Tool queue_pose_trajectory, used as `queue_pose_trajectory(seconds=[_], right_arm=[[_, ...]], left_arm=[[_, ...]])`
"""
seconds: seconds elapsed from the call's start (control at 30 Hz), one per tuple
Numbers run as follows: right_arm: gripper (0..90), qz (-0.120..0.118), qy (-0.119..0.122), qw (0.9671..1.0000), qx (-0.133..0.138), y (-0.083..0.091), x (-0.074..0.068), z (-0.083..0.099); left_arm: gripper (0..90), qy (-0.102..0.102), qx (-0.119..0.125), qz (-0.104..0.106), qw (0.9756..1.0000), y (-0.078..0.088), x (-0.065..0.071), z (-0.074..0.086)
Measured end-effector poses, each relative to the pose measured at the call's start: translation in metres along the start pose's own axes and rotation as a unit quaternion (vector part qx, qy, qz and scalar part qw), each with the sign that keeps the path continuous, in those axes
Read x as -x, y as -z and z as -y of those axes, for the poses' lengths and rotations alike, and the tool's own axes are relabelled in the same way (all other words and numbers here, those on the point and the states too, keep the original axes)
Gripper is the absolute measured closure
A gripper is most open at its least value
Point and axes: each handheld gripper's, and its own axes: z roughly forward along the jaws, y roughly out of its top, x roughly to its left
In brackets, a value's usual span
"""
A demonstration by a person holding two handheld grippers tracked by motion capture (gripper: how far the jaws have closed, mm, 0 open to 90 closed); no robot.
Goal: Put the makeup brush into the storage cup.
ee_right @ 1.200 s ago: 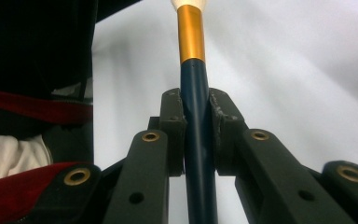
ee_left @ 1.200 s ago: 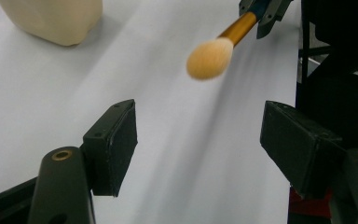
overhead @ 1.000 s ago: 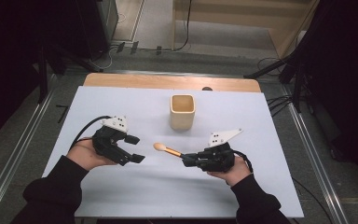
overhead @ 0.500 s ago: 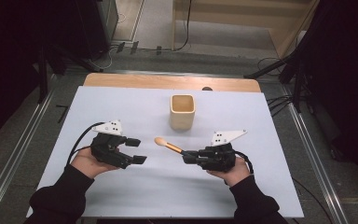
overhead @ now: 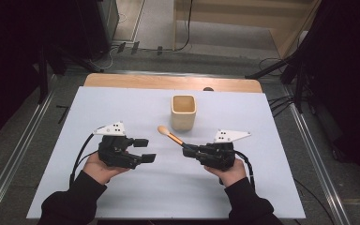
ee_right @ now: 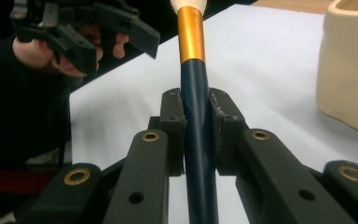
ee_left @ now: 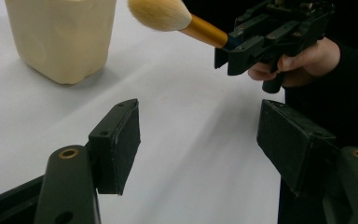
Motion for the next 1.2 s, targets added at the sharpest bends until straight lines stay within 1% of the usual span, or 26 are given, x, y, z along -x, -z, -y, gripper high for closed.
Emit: queue_pose_trajectory(seconds=[0.13, 0.17, 0.2, 0.23, 0.27, 0.33, 0.4, 0.5, 0.57, 0.6, 0.77, 0.97, 1.03, 1.07, 1.1, 1.17, 1.2], right_arm=[[78.5, -0.001, -0.018, 0.9997, 0.016, -0.003, 0.000, 0.002], [78.4, -0.002, -0.020, 0.9996, 0.019, -0.004, 0.000, 0.002], [78.5, -0.003, -0.020, 0.9996, 0.021, -0.005, 0.000, 0.002], [78.5, -0.003, -0.021, 0.9996, 0.020, -0.005, -0.001, 0.003], [78.5, -0.006, -0.021, 0.9995, 0.021, -0.006, -0.001, 0.003], [78.5, -0.012, -0.027, 0.9993, 0.025, -0.009, -0.003, 0.004], [78.5, -0.016, -0.029, 0.9990, 0.028, -0.011, -0.004, 0.004], [78.5, -0.019, -0.033, 0.9988, 0.032, -0.013, -0.005, 0.005], [78.5, -0.024, -0.040, 0.9982, 0.037, -0.015, -0.006, 0.005], [78.4, -0.025, -0.041, 0.9981, 0.038, -0.016, -0.006, 0.005], [78.5, -0.029, -0.042, 0.9979, 0.041, -0.019, -0.009, 0.005], [78.5, -0.034, -0.046, 0.9976, 0.040, -0.022, -0.011, 0.005], [78.5, -0.036, -0.046, 0.9974, 0.043, -0.022, -0.012, 0.005], [78.4, -0.036, -0.046, 0.9973, 0.044, -0.022, -0.012, 0.005], [78.5, -0.039, -0.047, 0.9971, 0.046, -0.023, -0.012, 0.005], [78.5, -0.043, -0.049, 0.9968, 0.047, -0.024, -0.013, 0.005], [78.5, -0.045, -0.050, 0.9966, 0.048, -0.025, -0.013, 0.005]], left_arm=[[34.1, 0.018, 0.011, 0.003, 0.9998, -0.004, 0.002, 0.000], [34.9, 0.024, 0.017, 0.000, 0.9996, -0.006, 0.002, 0.000], [36.2, 0.024, 0.018, 0.000, 0.9995, -0.006, 0.002, -0.001], [37.2, 0.027, 0.020, 0.001, 0.9995, -0.007, 0.002, -0.002], [37.7, 0.031, 0.028, 0.002, 0.9991, -0.008, 0.002, -0.002], [39.3, 0.040, 0.036, 0.007, 0.9985, -0.008, 0.001, -0.003], [40.5, 0.058, 0.044, 0.012, 0.9973, -0.010, 0.000, -0.003], [41.1, 0.067, 0.051, 0.017, 0.9963, -0.012, -0.001, -0.002], [41.2, 0.075, 0.061, 0.022, 0.9951, -0.015, -0.001, -0.001], [41.1, 0.079, 0.062, 0.024, 0.9947, -0.016, -0.001, -0.001], [42.3, 0.092, 0.075, 0.032, 0.9924, -0.020, -0.001, -0.001], [45.6, 0.107, 0.084, 0.034, 0.9901, -0.025, 0.000, 0.000], [47.4, 0.115, 0.089, 0.039, 0.9885, -0.026, 0.000, 0.000], [47.8, 0.122, 0.091, 0.045, 0.9874, -0.026, -0.001, 0.000], [48.8, 0.128, 0.089, 0.046, 0.9867, -0.027, -0.001, 0.000], [51.0, 0.129, 0.092, 0.049, 0.9861, -0.029, -0.001, 0.001], [52.2, 0.129, 0.091, 0.048, 0.9862, -0.029, 0.000, 0.000]])
